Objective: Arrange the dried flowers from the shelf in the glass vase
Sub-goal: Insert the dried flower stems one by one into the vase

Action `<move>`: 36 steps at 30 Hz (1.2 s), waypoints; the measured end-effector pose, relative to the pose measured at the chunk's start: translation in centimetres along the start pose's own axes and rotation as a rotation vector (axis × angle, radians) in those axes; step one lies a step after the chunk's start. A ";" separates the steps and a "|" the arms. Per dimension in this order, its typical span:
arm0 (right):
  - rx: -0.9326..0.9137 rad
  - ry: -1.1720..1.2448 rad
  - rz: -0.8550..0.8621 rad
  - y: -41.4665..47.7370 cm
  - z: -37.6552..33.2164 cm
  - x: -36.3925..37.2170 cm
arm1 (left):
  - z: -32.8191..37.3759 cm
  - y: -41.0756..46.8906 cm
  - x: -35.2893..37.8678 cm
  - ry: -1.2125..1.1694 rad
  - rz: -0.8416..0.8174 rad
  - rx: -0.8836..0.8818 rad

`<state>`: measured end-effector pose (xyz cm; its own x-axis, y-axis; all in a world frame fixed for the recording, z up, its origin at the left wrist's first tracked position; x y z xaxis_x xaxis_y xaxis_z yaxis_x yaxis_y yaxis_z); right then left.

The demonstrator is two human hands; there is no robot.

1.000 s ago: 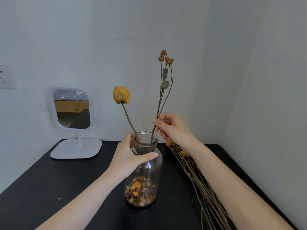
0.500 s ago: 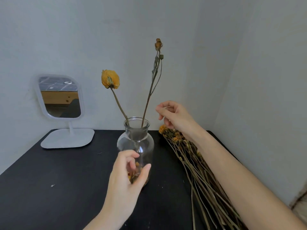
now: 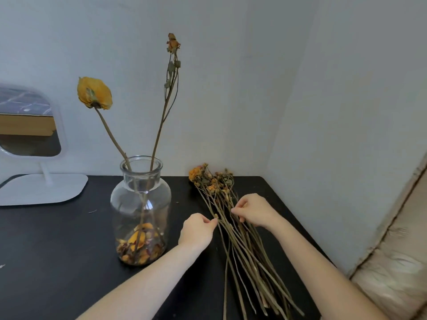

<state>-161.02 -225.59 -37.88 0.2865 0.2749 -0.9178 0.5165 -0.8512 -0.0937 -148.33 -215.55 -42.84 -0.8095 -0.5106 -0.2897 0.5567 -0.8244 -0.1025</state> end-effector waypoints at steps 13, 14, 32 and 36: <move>0.121 -0.171 0.013 2.5 2.4 1.5 | -1.6 1.9 1.8 -0.040 0.025 -0.139; 0.126 -0.176 0.021 2.4 2.4 1.4 | -1.4 1.8 1.6 -0.060 0.028 -0.126; 0.044 0.170 0.212 1.5 0.9 -5.0 | 4.1 0.0 -2.1 -0.094 0.094 0.198; 0.014 0.277 0.272 1.0 -0.3 -7.8 | 6.1 -0.6 -2.6 -0.112 0.069 0.270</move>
<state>-162.45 -228.47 -30.70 0.6192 0.1474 -0.7713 0.3815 -0.9150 0.1315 -147.69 -215.16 -36.19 -0.7954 -0.5790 -0.1791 0.5533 -0.8144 0.1752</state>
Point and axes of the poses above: each hand's wrist, its own y-axis towards the middle knuckle, its own x-axis out of the palm, z = x × y, the point moved 10 cm from there along y, towards the middle knuckle, and after that the axes turned 13 degrees about -y, right-handed, at the moved point
